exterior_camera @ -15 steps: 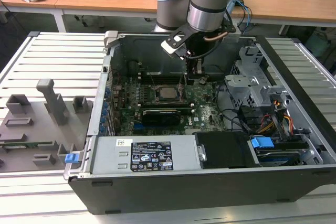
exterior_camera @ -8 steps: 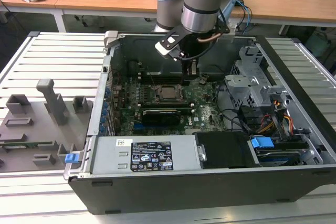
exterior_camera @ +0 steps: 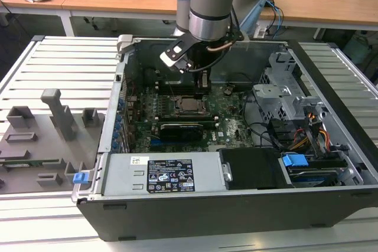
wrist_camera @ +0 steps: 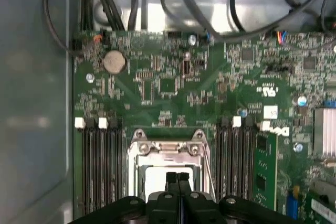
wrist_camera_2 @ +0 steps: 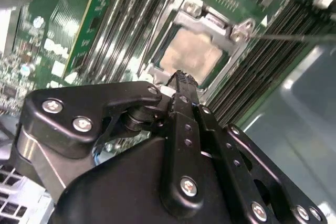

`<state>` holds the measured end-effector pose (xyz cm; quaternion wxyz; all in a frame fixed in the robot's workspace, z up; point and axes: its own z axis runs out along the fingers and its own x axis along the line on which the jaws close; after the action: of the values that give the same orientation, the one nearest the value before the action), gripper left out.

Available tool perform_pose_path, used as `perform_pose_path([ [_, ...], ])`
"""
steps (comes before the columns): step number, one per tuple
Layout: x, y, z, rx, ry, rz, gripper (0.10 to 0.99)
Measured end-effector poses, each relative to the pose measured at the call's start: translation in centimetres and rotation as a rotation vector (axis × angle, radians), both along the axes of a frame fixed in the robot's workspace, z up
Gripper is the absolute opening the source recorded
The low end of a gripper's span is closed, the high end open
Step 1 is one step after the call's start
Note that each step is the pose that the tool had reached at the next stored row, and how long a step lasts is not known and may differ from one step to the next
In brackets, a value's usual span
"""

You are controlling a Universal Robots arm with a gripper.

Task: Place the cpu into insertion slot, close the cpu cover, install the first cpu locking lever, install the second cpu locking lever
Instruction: 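Close the cpu cover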

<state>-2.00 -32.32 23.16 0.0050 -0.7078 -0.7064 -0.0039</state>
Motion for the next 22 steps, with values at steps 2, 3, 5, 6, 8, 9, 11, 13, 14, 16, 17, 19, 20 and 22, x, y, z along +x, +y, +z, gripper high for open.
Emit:
perform_pose_path([
  [2,-0.15,0.0,-0.44,0.0,-0.0002,0.015,0.106],
  [3,-0.2,0.0,-0.6,0.0,-0.0003,0.02,0.106],
  [5,-0.39,0.0,-0.94,0.0,-0.0004,0.031,0.106],
  [6,-0.69,0.0,-1.09,0.0,-0.001,0.034,0.106],
  [8,-1.62,0.0,-1.22,0.0,-0.0023,0.035,0.106],
  [9,-1.87,0.0,-1.26,0.0,-0.0023,0.035,0.106],
  [11,-2.33,0.0,-1.34,0.0,-0.0025,0.036,0.106],
  [13,-2.8,0.01,-1.49,0.0,-0.0034,0.036,0.106],
  [14,-2.87,0.01,-1.56,0.0,-0.0034,0.036,0.106],
  [16,-2.92,0.03,-1.98,0.0,-0.0035,0.038,0.106],
  [17,-2.93,0.04,-2.25,0.0,-0.0035,0.039,0.106],
  [19,-2.93,0.05,-2.49,0.0,-0.0035,0.039,0.106],
  [20,-2.94,0.05,-2.62,0.001,-0.0033,0.04,0.106],
  [22,-2.94,0.04,-2.73,0.001,-0.0029,0.04,0.106],
])
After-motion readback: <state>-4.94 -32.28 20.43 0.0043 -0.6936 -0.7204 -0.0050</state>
